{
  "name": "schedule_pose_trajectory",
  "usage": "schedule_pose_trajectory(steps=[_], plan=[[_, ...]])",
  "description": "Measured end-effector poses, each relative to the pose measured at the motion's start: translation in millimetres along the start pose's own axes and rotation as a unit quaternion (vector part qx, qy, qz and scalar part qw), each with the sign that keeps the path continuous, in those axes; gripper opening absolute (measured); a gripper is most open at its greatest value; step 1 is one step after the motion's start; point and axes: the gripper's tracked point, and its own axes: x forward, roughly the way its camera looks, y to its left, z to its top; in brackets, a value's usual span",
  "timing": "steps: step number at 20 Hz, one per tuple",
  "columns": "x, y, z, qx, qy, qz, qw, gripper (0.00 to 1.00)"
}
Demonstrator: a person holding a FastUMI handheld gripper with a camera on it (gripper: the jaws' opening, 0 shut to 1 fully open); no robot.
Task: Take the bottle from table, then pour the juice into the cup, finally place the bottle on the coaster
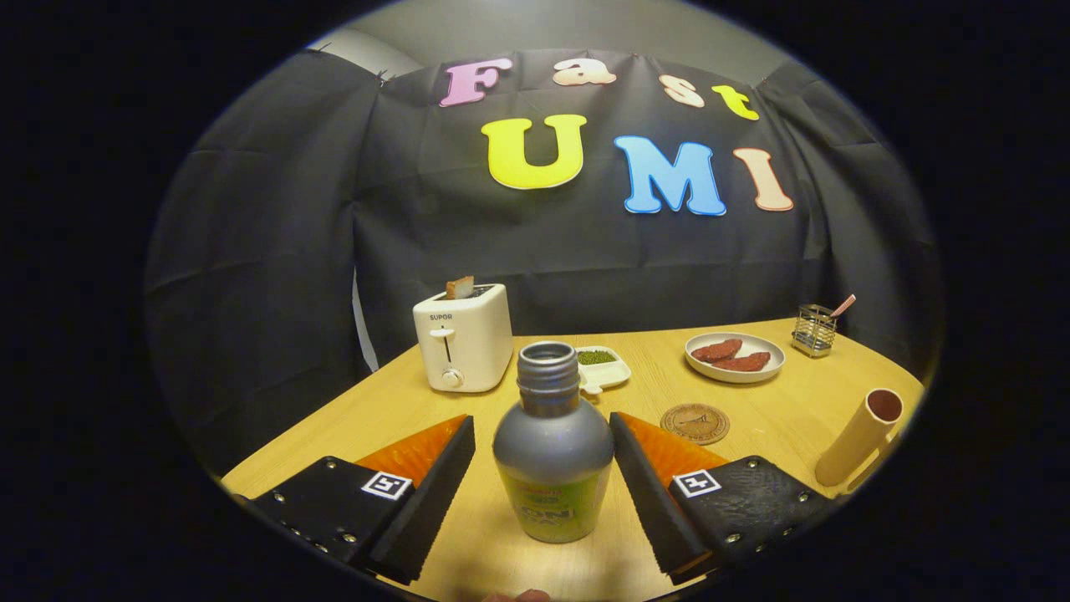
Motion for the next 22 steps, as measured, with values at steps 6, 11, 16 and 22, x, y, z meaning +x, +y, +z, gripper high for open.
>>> schedule_pose_trajectory(steps=[6, 11, 16, 22], plan=[[6, -3, -42, 0.009, 0.050, -0.004, 0.999, 0.98], [10, -3, -70, 0.003, 0.090, -0.005, 0.996, 0.98], [15, -7, -66, 0.004, 0.084, -0.007, 0.996, 0.91], [10, -6, -63, 0.024, 0.098, 0.007, 0.995, 0.79]])
